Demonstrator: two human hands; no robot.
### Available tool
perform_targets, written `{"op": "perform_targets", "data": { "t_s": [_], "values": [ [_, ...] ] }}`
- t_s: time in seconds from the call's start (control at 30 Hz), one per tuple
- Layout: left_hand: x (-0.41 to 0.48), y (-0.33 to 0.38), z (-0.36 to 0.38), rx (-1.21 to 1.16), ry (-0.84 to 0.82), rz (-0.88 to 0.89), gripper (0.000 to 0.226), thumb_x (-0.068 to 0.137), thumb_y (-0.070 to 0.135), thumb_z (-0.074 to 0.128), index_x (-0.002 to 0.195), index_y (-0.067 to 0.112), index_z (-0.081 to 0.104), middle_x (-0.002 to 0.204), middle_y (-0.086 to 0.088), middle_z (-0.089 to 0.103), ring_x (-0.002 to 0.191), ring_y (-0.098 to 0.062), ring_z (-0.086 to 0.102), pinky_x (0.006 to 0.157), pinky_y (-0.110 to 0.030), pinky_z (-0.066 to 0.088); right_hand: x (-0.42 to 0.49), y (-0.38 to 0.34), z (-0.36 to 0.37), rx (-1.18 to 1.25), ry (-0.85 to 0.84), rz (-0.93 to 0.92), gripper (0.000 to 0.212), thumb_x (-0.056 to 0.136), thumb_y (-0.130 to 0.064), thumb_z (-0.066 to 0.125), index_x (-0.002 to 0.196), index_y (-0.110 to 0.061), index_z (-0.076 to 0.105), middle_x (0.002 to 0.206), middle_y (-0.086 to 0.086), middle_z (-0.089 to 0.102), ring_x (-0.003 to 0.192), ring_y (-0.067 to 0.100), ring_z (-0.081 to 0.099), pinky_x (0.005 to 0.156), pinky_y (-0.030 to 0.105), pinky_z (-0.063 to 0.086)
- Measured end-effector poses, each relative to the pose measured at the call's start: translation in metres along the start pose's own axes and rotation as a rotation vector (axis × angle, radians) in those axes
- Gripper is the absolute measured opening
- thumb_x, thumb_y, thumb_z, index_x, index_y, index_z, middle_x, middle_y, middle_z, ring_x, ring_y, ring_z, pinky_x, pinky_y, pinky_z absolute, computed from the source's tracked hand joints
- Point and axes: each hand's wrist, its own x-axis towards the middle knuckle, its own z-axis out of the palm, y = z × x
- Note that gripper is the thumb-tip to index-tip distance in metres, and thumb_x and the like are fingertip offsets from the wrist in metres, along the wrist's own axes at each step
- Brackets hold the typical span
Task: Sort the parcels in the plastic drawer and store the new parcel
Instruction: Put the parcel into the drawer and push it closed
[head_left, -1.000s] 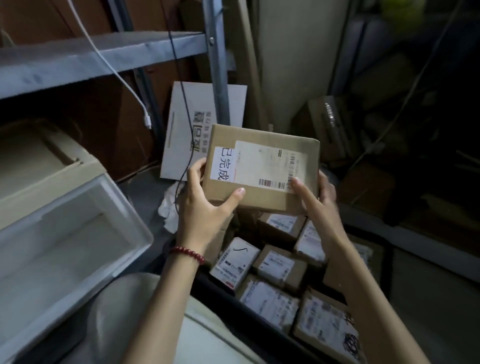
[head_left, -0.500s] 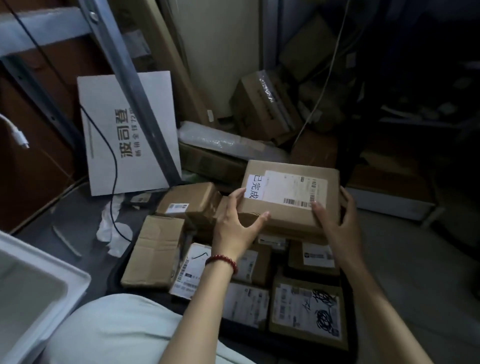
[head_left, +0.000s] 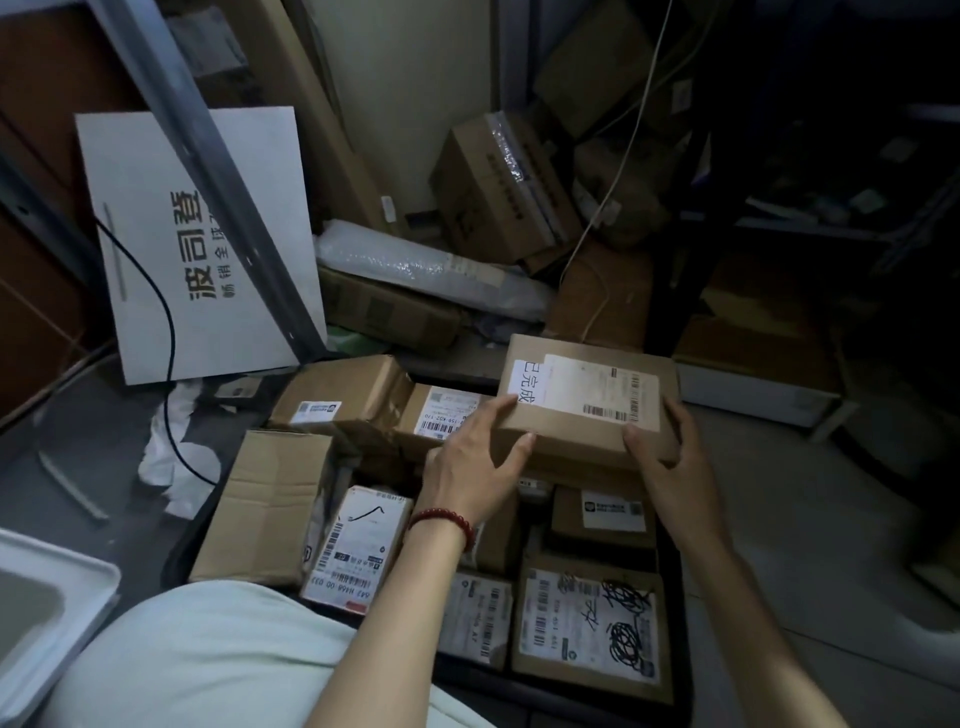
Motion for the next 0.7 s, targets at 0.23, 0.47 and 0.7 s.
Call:
{"op": "perform_targets", "data": {
  "t_s": [0.23,0.47,0.7],
  "values": [
    [-0.004,-0.004,0.004,0.232,0.070,0.069,0.064,0.091,0.061,0.040,0.148,0.041,0.020,0.151,0.008,0.033,0.136,-0.014,0.033,0.110,-0.046,0.030,-0.001,-0.011,-0.006,-0.388,0.067,-0.075,0.064,0.091,-0.055,0.049,0.147,-0.028,0.034,0.154,-0.001,0.027,0.137,0.030,0.026,0.109,0.047,0.027],
    [-0.016,-0.011,-0.013,0.107,0.064,-0.155,0.066,0.090,0.059,0.047,0.146,0.030,0.028,0.147,0.004,0.040,0.134,-0.016,0.036,0.109,-0.042,0.031,0.003,-0.020,-0.009,-0.530,0.103,-0.164,0.060,0.088,-0.059,0.044,0.138,-0.025,0.048,0.145,0.006,0.042,0.133,0.031,0.032,0.112,0.052,0.024],
    [-0.047,-0.030,-0.052,0.366,0.249,-0.214,0.052,0.090,0.057,0.044,0.136,0.033,0.041,0.132,0.008,0.052,0.123,-0.015,0.043,0.104,-0.039,0.030,-0.013,-0.064,0.033,-0.556,-0.028,-0.422,0.053,0.088,-0.053,0.055,0.136,-0.030,0.048,0.139,-0.001,0.050,0.131,0.022,0.038,0.112,0.043,0.021]
  ]
}}
